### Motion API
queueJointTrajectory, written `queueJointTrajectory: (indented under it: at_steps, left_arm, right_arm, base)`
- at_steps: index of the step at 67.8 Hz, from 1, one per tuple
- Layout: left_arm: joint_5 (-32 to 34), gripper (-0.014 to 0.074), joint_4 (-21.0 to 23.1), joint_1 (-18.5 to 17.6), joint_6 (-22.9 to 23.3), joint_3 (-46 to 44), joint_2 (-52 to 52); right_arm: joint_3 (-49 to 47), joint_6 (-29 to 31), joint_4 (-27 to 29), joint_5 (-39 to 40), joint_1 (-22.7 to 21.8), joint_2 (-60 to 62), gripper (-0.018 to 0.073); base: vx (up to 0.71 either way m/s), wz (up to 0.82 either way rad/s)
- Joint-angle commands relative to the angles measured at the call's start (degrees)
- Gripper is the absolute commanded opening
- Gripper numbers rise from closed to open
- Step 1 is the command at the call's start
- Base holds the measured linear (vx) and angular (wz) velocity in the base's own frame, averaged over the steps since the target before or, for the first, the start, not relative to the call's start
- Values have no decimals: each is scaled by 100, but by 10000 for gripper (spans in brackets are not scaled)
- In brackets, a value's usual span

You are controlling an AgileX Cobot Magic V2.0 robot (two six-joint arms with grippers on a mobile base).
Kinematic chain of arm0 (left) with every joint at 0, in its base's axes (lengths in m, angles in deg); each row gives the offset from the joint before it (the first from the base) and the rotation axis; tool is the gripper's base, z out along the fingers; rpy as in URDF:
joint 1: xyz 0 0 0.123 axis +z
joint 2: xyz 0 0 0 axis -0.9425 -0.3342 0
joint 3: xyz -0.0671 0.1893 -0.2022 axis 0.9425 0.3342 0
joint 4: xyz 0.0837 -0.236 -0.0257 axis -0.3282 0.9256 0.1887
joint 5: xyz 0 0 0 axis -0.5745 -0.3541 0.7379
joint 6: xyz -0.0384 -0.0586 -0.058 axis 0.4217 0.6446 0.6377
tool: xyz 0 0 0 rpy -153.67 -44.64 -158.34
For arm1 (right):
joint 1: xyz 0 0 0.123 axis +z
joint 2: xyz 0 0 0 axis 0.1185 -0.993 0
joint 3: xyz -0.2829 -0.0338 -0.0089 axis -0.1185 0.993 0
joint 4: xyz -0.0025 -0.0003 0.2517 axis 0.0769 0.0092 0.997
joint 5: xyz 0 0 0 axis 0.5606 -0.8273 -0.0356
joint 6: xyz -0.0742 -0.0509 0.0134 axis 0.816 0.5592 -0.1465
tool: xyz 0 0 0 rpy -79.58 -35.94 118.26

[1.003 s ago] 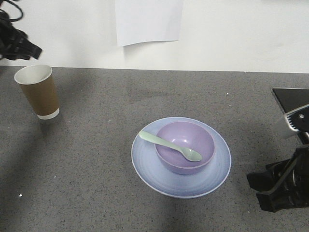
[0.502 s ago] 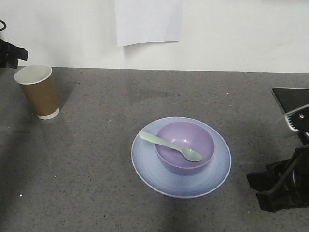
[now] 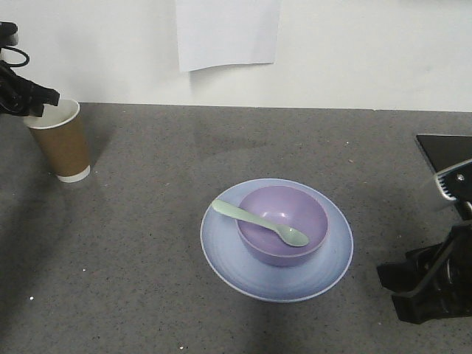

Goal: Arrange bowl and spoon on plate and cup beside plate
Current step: 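Move the left gripper to the brown paper cup rim and grip it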

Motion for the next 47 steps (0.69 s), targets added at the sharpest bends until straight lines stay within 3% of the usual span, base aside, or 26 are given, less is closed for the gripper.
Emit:
queueJointTrajectory:
  at_steps: [1, 17, 47]
  left_arm:
    - [340, 244, 114, -1, 55, -182, 216]
    - [485, 229, 98, -1, 55, -182, 149]
    - [511, -6, 96, -1, 55, -182, 155]
  right_arm:
    - [-157, 50, 52, 304, -17, 67, 316]
    - [-157, 50, 52, 304, -17, 67, 316]
    - [-157, 50, 52, 304, -17, 67, 316]
  base:
    - [0, 0]
    - [0, 0]
    - [0, 0]
